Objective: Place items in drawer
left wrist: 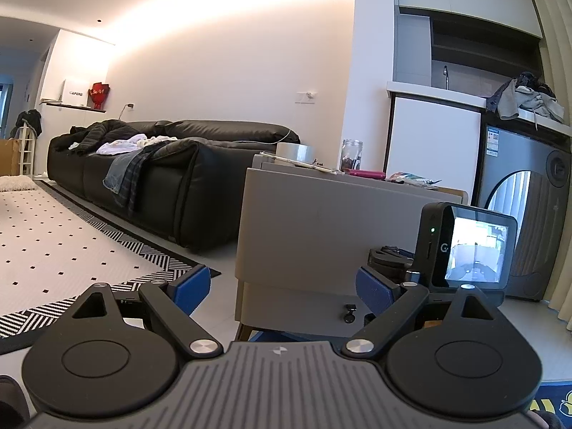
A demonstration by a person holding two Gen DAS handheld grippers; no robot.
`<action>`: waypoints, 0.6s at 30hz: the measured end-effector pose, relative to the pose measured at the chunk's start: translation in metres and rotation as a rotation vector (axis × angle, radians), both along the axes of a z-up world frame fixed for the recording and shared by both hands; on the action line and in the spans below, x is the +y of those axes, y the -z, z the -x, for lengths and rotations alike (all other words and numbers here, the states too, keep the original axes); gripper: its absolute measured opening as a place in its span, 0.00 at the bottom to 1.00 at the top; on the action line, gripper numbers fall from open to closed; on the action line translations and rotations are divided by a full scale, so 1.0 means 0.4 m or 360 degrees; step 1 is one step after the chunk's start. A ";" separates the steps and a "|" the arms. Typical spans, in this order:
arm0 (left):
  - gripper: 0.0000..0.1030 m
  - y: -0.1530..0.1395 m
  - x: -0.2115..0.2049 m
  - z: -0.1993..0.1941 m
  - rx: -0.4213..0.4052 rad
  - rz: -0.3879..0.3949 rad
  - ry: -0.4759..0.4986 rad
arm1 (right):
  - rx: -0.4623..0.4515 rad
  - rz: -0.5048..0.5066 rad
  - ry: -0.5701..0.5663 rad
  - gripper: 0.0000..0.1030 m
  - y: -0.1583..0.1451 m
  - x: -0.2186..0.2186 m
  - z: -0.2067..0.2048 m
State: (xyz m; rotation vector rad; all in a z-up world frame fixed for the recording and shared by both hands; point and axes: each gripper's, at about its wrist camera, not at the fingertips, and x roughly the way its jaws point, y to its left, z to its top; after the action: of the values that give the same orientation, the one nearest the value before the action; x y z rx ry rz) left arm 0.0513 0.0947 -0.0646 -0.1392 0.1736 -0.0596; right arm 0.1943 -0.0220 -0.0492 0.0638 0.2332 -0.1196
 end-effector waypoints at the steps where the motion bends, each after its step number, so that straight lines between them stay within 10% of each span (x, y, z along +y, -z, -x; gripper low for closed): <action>1: 0.89 -0.001 0.000 0.000 -0.0001 0.0002 -0.0001 | 0.0000 0.0000 -0.0002 0.18 0.000 -0.001 -0.002; 18: 0.92 -0.003 0.000 0.002 -0.0003 0.0000 -0.0008 | 0.0022 -0.0022 -0.0010 0.18 -0.007 -0.009 -0.023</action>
State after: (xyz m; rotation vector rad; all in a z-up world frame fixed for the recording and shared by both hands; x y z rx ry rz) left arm 0.0505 0.0945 -0.0634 -0.1398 0.1715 -0.0550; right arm 0.2036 -0.0257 -0.0465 0.0758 0.2482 -0.1121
